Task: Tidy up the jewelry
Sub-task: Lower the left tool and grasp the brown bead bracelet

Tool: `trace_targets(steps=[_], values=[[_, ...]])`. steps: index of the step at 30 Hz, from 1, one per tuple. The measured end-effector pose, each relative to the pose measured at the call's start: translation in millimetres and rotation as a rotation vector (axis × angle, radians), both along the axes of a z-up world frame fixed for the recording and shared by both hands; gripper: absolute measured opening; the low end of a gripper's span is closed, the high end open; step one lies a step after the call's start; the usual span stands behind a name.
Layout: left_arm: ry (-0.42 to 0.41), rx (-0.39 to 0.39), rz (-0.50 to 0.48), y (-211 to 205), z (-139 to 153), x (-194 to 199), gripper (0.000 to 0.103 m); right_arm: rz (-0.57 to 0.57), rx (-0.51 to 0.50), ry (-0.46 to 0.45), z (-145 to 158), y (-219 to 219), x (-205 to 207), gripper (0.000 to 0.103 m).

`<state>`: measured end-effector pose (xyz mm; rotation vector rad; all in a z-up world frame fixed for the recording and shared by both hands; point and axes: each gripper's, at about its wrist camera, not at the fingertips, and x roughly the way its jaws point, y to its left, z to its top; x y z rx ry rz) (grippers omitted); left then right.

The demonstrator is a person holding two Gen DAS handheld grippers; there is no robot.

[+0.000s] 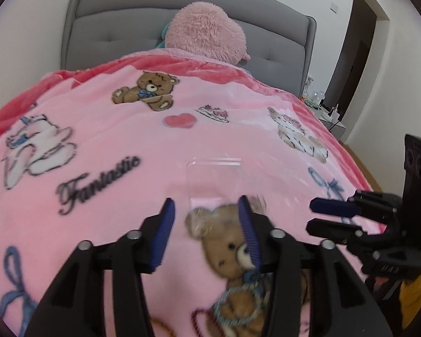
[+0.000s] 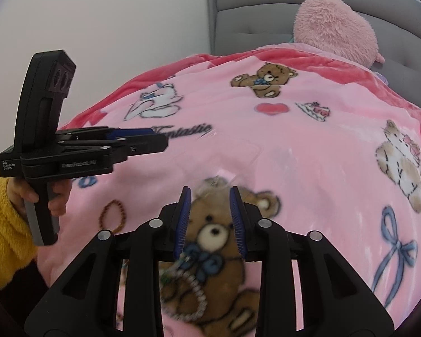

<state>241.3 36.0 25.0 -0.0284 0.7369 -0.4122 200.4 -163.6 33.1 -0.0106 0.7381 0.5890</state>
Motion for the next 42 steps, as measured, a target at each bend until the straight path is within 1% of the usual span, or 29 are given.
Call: trace_targets(steps=[1,3,4,5,7,9,10,12,14,15,16,17,20,22,26,28,30,32,37,38,40,41,42], values=[[-0.007,0.015,0.001,2,0,-7,0.047,0.002,0.000,0.001,0,0,-4,0.038],[-0.009,0.049,-0.013,5,-3,-26,0.048,0.005,-0.005,0.004,-2,0,-14,0.038],[-0.008,0.056,-0.020,6,-4,-32,0.050,0.003,-0.006,0.011,-4,0,-17,0.038],[-0.003,0.072,-0.030,7,-7,-42,0.058,0.003,-0.003,0.024,-7,-1,-19,0.038],[0.003,0.087,-0.048,8,-11,-57,0.064,-0.002,0.004,0.061,-14,-3,-24,0.038],[0.010,0.112,-0.070,10,-18,-73,0.066,-0.002,0.009,0.087,-21,-4,-29,0.038],[0.017,0.128,-0.079,11,-22,-78,0.070,-0.003,0.005,0.099,-24,-3,-31,0.039],[0.040,0.162,-0.081,15,-31,-86,0.072,-0.011,-0.008,0.120,-32,-3,-36,0.042],[0.073,0.148,-0.078,24,-39,-92,0.073,-0.022,-0.012,0.132,-39,-4,-42,0.043],[0.087,0.143,-0.076,28,-43,-95,0.075,-0.033,-0.008,0.145,-43,-6,-44,0.045],[0.097,0.142,-0.074,32,-46,-97,0.081,-0.045,-0.002,0.160,-48,-8,-47,0.050],[0.098,0.144,-0.070,34,-49,-100,0.083,-0.056,0.000,0.171,-53,-9,-48,0.051],[0.102,0.162,-0.024,48,-60,-103,0.083,-0.075,-0.016,0.188,-63,-10,-51,0.051],[0.134,0.150,0.014,57,-68,-100,0.083,-0.088,-0.019,0.199,-70,-11,-52,0.051],[0.148,0.133,0.055,67,-76,-96,0.083,-0.099,-0.035,0.213,-79,-12,-53,0.051],[0.146,0.158,0.070,67,-80,-93,0.083,-0.093,-0.049,0.216,-83,-10,-54,0.051],[0.152,0.162,0.072,67,-85,-90,0.078,-0.091,-0.074,0.212,-86,-7,-55,0.051],[0.166,0.168,0.077,66,-90,-87,0.067,-0.085,-0.077,0.214,-88,-4,-55,0.050],[0.193,0.185,0.095,68,-100,-81,0.050,-0.082,-0.084,0.214,-90,-1,-56,0.049],[0.197,0.186,0.095,68,-102,-80,0.048,-0.081,-0.086,0.214,-91,0,-56,0.048],[0.201,0.179,0.098,69,-103,-78,0.045,-0.077,-0.092,0.220,-93,1,-56,0.041],[0.205,0.175,0.102,70,-104,-77,0.042,-0.077,-0.091,0.224,-94,2,-56,0.041],[0.207,0.166,0.110,71,-104,-75,0.041,-0.079,-0.089,0.227,-94,2,-55,0.041]])
